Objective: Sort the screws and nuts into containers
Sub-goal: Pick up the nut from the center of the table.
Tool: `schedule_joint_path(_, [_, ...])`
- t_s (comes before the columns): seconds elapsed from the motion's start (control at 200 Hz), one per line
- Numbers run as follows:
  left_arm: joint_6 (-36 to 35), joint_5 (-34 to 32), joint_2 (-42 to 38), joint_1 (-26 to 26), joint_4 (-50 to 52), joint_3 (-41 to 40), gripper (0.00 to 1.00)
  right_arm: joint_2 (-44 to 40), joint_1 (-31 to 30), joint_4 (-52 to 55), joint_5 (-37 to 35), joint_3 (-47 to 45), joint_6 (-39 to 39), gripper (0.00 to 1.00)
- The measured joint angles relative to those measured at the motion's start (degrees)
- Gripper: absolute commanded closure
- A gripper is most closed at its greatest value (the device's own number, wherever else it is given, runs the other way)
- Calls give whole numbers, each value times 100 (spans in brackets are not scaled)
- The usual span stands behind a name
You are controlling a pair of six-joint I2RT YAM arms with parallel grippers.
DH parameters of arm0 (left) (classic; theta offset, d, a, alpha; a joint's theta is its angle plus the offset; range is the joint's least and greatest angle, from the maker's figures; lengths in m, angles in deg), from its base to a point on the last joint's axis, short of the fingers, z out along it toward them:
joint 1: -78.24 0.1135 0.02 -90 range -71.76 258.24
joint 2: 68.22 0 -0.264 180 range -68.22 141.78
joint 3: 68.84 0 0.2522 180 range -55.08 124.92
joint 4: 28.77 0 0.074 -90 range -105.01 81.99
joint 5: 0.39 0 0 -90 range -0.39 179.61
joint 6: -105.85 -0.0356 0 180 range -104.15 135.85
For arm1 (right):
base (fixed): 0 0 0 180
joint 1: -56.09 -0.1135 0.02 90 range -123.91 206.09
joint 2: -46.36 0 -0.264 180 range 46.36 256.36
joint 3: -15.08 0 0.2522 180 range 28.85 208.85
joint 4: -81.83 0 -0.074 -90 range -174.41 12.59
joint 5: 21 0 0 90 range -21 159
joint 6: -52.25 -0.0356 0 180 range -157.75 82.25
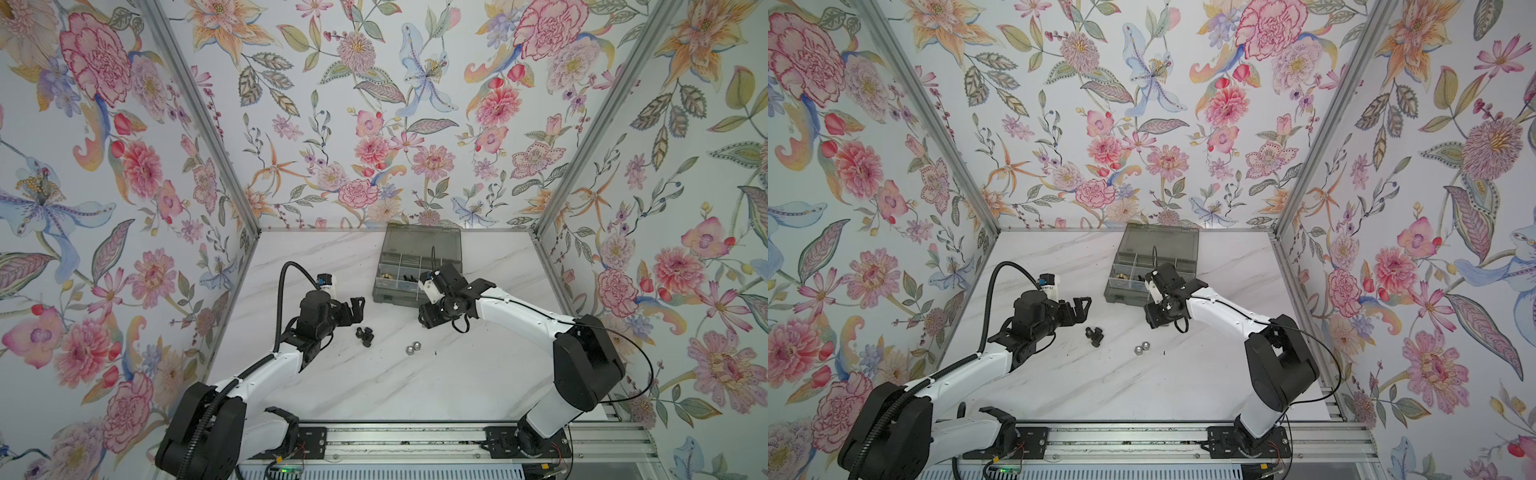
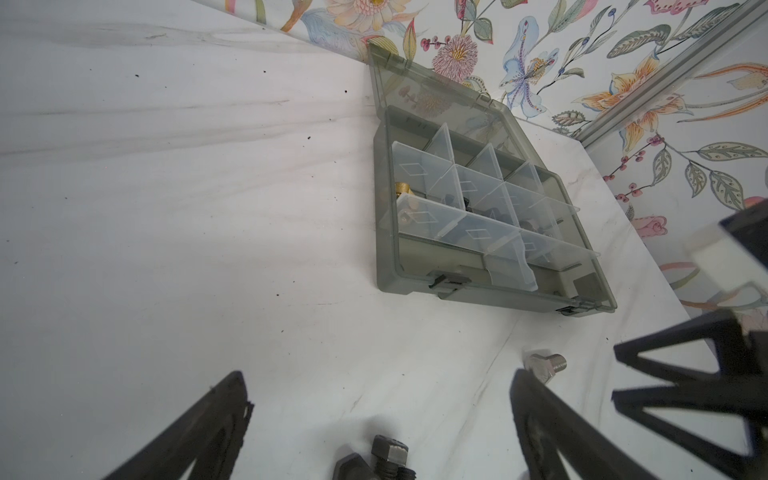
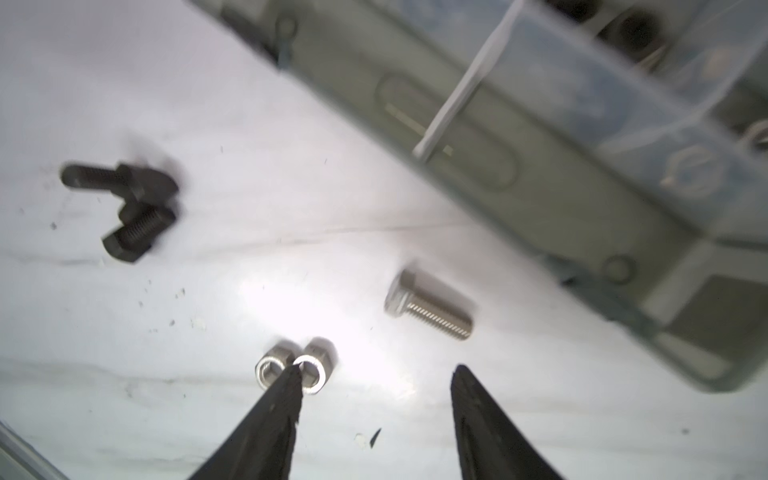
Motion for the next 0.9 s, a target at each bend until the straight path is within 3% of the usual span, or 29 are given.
schedule_joint_path(0.17, [0, 2, 0, 0, 48, 2, 1, 63, -483, 50, -24, -350, -173, 40])
schedule_joint_path(0.896, [2, 0, -72, 0, 138, 4, 0, 450, -756, -57, -400, -358, -234, 43])
